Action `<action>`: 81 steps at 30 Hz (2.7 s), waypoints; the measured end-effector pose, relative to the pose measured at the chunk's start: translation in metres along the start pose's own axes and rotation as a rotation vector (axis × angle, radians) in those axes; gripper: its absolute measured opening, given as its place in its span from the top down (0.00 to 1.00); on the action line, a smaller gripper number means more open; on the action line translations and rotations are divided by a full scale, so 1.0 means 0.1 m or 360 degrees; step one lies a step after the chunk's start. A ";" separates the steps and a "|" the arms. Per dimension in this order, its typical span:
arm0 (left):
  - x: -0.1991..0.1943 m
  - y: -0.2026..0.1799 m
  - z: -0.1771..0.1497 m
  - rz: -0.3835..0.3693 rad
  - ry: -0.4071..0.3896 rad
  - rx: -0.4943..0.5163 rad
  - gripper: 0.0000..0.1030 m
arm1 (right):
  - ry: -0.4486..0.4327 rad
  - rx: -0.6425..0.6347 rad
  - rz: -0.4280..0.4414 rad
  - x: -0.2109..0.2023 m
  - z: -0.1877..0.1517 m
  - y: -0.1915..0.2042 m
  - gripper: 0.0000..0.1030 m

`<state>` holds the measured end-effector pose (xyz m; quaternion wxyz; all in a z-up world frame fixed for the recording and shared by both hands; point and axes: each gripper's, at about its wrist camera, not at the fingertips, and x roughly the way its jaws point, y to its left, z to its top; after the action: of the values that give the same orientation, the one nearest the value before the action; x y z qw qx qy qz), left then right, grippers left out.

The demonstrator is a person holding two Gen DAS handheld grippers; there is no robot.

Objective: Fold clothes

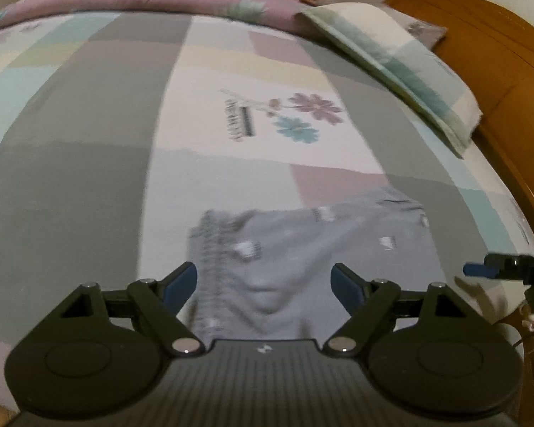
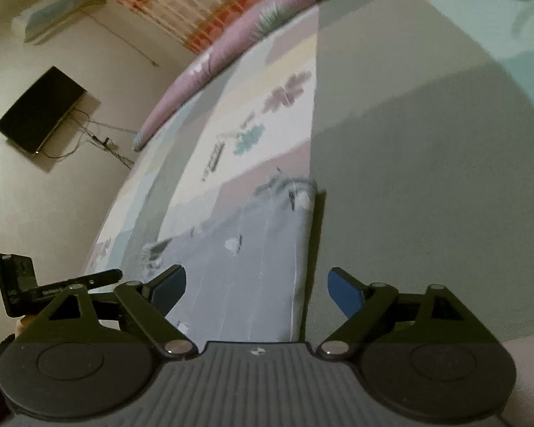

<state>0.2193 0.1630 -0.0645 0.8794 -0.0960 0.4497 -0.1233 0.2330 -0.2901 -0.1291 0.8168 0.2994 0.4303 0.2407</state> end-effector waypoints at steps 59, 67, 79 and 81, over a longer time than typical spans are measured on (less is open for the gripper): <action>1.09 0.76 0.22 -0.1016 0.0616 -0.0518 0.09 | 0.0316 0.0168 0.0628 0.99 0.20 0.02 0.04; 1.19 0.98 0.12 -0.0973 0.0598 -0.0675 0.58 | 0.0263 0.0219 0.0659 0.96 0.12 -0.13 0.29; 1.04 0.72 0.12 -0.0730 0.0474 -0.0476 0.81 | 0.0241 0.0126 0.0361 1.02 0.04 -0.11 0.88; 0.99 0.66 0.14 -0.0679 0.0460 -0.0444 0.82 | 0.0203 0.0114 0.0327 0.97 0.00 -0.05 0.86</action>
<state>0.2954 0.1962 -0.1505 0.7388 -0.2897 0.5526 -0.2548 0.2836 -0.2306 -0.1870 0.7475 0.3549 0.4568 0.3264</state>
